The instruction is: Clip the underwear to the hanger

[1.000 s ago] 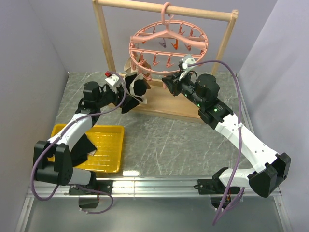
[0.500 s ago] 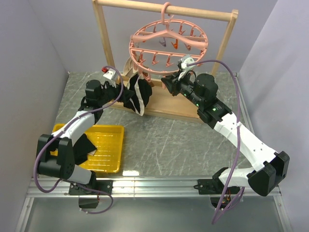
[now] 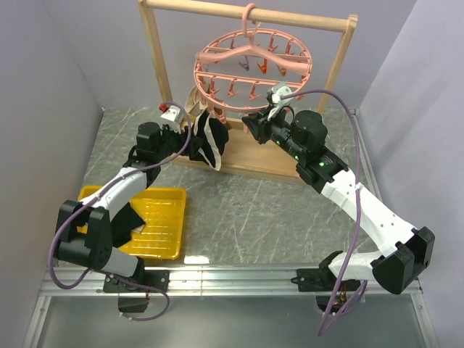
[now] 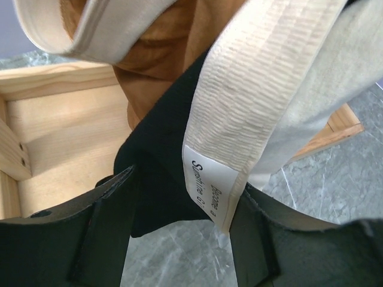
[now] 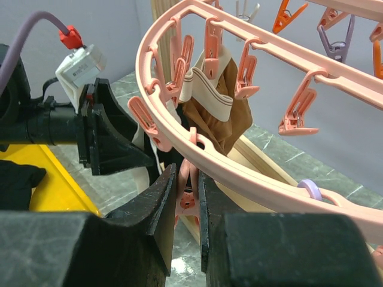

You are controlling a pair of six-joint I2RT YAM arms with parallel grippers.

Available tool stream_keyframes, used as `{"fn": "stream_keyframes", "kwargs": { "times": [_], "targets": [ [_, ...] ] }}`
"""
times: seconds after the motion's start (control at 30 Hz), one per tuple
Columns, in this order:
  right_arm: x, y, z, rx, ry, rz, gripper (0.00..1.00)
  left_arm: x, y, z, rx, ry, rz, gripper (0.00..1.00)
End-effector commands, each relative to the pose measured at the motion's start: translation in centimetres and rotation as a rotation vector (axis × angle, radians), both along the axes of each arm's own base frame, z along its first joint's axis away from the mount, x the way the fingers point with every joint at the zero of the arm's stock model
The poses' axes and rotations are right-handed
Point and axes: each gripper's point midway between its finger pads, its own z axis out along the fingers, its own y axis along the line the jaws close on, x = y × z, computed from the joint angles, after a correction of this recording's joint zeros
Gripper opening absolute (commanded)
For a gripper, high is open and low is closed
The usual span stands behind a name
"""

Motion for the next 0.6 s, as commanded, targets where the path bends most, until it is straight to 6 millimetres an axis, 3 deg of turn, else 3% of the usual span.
{"fn": "stream_keyframes", "kwargs": {
  "times": [0.0, 0.3, 0.57],
  "targets": [
    [-0.7, 0.8, 0.4, 0.008, -0.020, 0.054, 0.00, -0.4, -0.3, -1.2, -0.001, 0.041, 0.026, 0.63],
    [-0.7, 0.7, 0.2, 0.004, -0.017, 0.050, 0.00, -1.7, -0.8, -4.9, -0.042, 0.181, 0.094, 0.63],
    [-0.6, 0.9, 0.1, 0.007, -0.014, 0.056, 0.00, -2.1, -2.7, -5.1, -0.090, 0.210, 0.081, 0.64]
  ]
}}
